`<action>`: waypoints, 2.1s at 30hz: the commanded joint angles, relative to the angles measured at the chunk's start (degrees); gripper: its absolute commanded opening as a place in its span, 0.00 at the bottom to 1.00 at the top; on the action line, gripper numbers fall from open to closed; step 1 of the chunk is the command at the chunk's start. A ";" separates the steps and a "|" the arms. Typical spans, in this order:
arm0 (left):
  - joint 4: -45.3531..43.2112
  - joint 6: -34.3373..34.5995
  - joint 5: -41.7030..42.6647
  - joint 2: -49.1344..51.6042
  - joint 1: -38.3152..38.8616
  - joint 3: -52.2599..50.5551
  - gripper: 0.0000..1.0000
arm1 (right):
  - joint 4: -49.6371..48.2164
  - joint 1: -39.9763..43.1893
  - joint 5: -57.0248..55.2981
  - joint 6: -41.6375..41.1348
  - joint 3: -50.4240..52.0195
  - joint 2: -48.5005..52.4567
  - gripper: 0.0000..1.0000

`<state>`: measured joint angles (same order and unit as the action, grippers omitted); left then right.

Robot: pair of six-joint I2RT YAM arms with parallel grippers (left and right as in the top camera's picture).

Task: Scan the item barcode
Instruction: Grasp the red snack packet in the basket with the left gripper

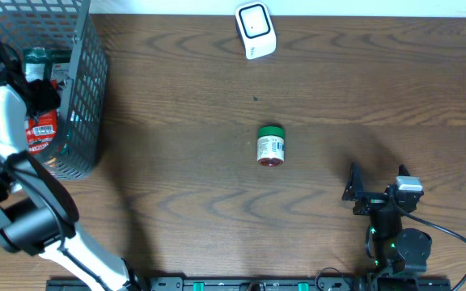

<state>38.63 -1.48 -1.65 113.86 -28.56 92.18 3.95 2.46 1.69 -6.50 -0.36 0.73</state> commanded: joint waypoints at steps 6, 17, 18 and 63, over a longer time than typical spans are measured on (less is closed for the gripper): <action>-1.88 -4.13 -0.94 6.51 -0.15 1.64 0.85 | 0.22 -0.04 -0.11 0.35 0.07 -0.09 0.99; -2.25 -4.50 -2.05 10.36 -0.15 1.25 0.66 | 0.22 -0.04 -0.11 0.35 0.07 -0.09 0.99; -2.23 -4.50 -2.05 10.36 -0.15 1.14 0.65 | 0.22 -0.04 -0.11 0.33 0.07 -0.09 0.99; -4.22 6.84 -1.97 -23.87 0.07 1.25 0.07 | 0.22 -0.04 -0.11 0.35 0.07 -0.09 0.99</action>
<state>35.35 1.58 -3.33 99.57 -28.49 92.62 3.95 2.46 1.72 -6.50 -0.36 0.73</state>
